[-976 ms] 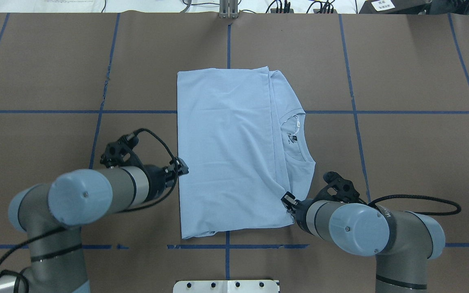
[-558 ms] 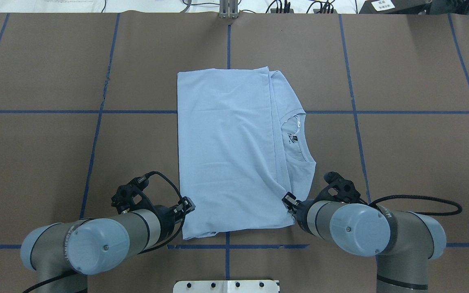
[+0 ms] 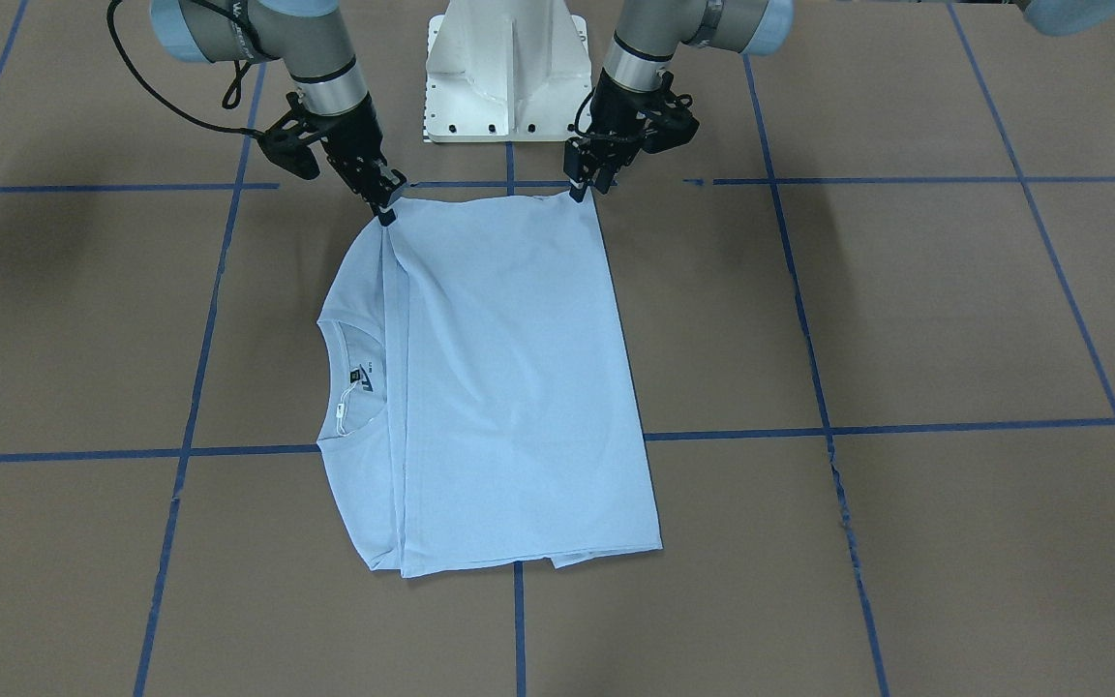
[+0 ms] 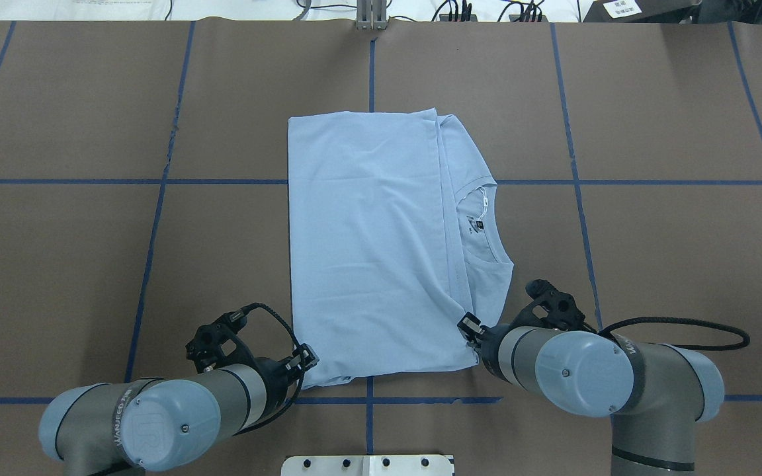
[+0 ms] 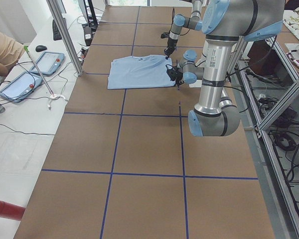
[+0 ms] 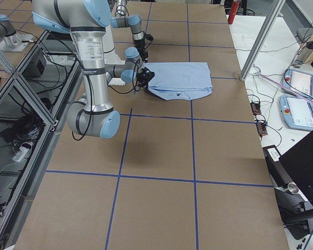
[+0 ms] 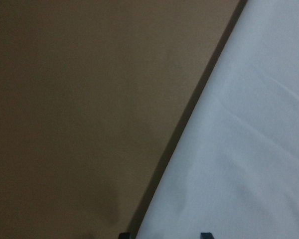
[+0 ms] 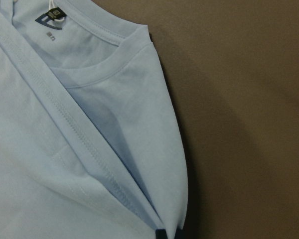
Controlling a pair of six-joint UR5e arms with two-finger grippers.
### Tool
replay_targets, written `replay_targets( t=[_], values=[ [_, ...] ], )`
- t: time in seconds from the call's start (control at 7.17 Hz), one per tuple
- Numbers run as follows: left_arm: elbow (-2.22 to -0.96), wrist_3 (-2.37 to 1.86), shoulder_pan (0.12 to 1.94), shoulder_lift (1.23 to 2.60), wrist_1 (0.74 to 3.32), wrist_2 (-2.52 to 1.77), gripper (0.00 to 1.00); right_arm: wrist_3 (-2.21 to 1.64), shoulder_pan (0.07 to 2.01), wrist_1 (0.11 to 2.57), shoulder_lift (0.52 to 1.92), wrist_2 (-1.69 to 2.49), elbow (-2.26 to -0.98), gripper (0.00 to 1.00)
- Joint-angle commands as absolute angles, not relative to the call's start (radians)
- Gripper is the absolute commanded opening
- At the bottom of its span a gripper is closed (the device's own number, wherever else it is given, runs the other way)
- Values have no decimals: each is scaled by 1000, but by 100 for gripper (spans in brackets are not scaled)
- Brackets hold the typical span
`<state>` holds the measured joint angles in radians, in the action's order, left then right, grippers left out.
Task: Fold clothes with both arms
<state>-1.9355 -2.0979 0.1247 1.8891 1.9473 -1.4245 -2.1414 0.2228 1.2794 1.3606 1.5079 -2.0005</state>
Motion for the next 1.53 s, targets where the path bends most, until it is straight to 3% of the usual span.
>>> replay_targets(
  t=[0.0, 0.56, 1.39],
  values=[
    [-1919, -2098, 114, 1896, 1947, -1425, 56, -2141, 222, 1279, 1361, 1508, -2000, 0],
    [-1910, -2100, 112, 1896, 1947, -1425, 48, -2141, 222, 1279, 1361, 1506, -2000, 0],
    [-1907, -2100, 94, 1893, 1947, -1427, 45, -2141, 222, 1279, 1359, 1506, -2002, 0]
  ],
)
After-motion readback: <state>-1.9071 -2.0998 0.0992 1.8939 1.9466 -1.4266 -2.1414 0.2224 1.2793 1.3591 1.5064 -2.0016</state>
